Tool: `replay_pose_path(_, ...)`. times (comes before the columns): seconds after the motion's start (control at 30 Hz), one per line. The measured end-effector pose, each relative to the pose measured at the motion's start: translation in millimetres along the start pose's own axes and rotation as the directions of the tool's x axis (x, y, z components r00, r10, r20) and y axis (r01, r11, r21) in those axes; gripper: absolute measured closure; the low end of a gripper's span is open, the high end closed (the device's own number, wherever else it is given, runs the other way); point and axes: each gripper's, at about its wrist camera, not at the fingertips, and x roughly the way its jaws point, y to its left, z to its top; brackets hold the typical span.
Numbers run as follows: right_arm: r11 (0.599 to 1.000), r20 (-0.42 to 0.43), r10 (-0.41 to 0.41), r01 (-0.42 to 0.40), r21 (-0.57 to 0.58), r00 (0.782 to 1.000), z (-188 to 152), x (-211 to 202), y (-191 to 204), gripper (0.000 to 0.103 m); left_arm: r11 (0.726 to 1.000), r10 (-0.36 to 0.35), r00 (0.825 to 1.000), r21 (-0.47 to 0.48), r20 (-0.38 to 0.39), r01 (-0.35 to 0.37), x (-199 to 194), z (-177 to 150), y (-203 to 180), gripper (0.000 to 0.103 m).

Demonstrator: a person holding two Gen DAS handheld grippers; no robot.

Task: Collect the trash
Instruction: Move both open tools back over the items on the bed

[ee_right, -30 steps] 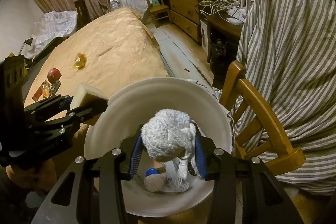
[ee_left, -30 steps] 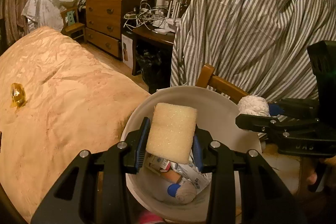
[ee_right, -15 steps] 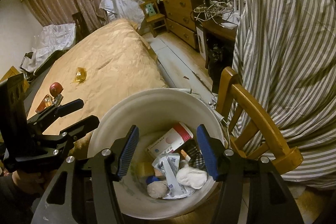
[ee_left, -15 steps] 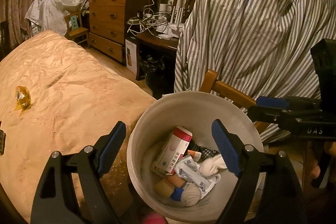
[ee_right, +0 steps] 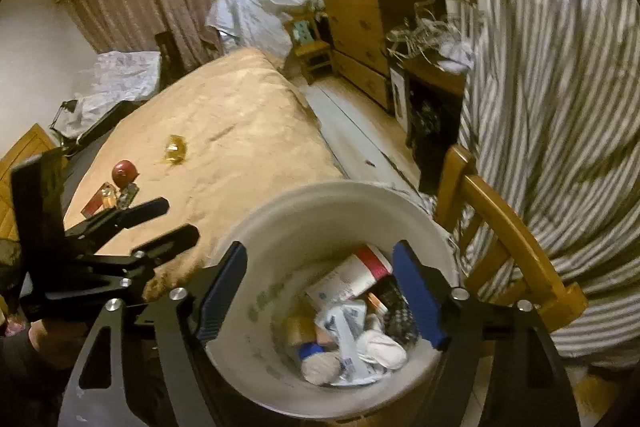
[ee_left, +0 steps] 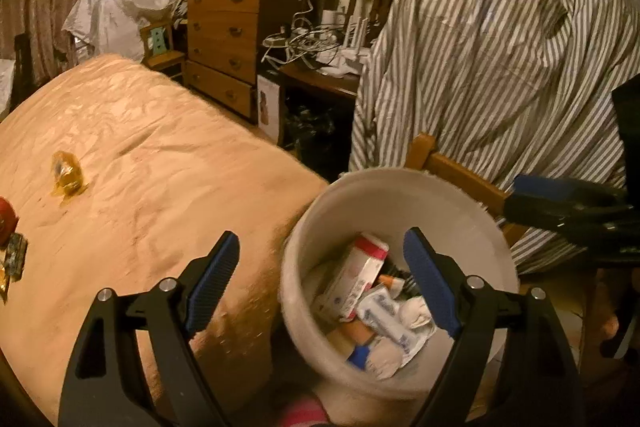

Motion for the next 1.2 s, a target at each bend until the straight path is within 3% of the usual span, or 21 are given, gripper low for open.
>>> replay_pose_path(0.27, 0.989, 0.060, 0.123, -0.118, -0.087, 0.991, -1, 2, 74, 0.015, 0.991, 0.104, 0.995, -0.084, 0.007, -0.103, -32, -24, 73, 0.017)
replay_pose_path(0.5, 0.957, 0.007, 0.227, -0.222, -0.189, 0.974, -12, 33, 159, 0.011, 0.946, 0.231, 0.973, -0.229, -0.025, -0.231, -64, -59, 164, 0.017)
replay_pose_path(0.77, 0.923, -0.084, 0.316, -0.327, -0.205, 0.945, -27, 84, 240, 0.011, 0.823, 0.363, 0.927, -0.435, -0.094, -0.366, -99, -110, 281, 0.017)
replay_pose_path(0.9, 0.909, -0.124, 0.338, -0.358, -0.212, 0.933, -32, 107, 269, 0.011, 0.735, 0.398, 0.911, -0.556, -0.113, -0.390, -111, -130, 343, 0.016)
replay_pose_path(1.0, 0.905, -0.150, 0.342, -0.368, -0.215, 0.928, -37, 120, 280, 0.011, 0.667, 0.396, 0.912, -0.648, -0.109, -0.367, -115, -136, 391, 0.017)
replay_pose_path(1.1, 0.906, -0.177, 0.334, -0.367, -0.211, 0.926, -40, 138, 289, 0.011, 0.647, 0.400, 0.911, -0.672, -0.103, -0.361, -109, -131, 415, 0.017)
replay_pose_path(1.2, 0.911, -0.201, 0.322, -0.361, -0.201, 0.925, -41, 155, 286, 0.011, 0.645, 0.396, 0.911, -0.672, -0.111, -0.363, -94, -121, 433, 0.017)
